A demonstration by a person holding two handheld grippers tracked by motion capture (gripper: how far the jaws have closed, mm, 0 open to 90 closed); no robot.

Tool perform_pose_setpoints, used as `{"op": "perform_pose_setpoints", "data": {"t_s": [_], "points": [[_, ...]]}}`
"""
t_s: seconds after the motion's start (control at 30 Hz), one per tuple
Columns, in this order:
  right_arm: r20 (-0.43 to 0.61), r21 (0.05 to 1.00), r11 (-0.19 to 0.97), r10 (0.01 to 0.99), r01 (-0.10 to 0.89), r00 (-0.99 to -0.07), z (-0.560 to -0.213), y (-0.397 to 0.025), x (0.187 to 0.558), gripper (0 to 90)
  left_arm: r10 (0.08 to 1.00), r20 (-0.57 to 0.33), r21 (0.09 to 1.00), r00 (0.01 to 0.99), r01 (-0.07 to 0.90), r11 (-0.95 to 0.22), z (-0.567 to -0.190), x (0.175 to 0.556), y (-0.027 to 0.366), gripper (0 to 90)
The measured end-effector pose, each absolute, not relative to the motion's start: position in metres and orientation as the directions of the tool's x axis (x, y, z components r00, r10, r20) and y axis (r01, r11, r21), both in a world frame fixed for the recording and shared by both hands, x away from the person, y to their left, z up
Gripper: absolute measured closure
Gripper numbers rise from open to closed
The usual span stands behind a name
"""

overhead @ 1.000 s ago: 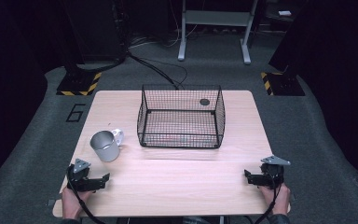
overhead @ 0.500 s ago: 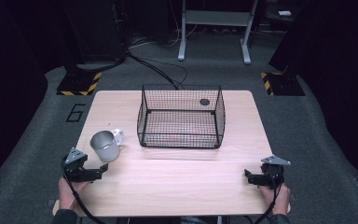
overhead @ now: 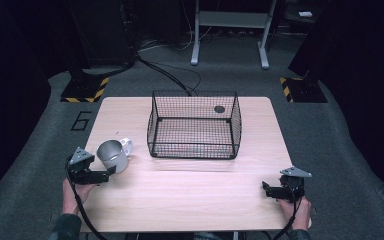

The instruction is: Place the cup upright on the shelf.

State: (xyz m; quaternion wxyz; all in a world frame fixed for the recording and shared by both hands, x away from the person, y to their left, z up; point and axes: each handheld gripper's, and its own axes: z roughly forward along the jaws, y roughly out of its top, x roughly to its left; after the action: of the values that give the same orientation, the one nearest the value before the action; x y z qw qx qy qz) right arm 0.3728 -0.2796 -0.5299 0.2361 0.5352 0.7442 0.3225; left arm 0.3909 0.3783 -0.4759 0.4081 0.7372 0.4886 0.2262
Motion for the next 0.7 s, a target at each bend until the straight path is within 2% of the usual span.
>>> {"op": "perform_pose_setpoints", "data": {"t_s": [0.4,0.7], "points": [[-0.012,0.734,0.221,0.95,0.643,-0.312,-0.53,-0.279,0.373,4.4,0.896,-0.087,0.823,0.435,0.538,-0.182,-0.474,0.407,0.376,0.0],[-0.014,0.733,0.223,0.95,0.643,-0.313,-0.53,-0.279,0.372,4.4,0.899,-0.052,0.835,0.435,0.513,-0.2,-0.478,0.417,0.373,0.0]]}}
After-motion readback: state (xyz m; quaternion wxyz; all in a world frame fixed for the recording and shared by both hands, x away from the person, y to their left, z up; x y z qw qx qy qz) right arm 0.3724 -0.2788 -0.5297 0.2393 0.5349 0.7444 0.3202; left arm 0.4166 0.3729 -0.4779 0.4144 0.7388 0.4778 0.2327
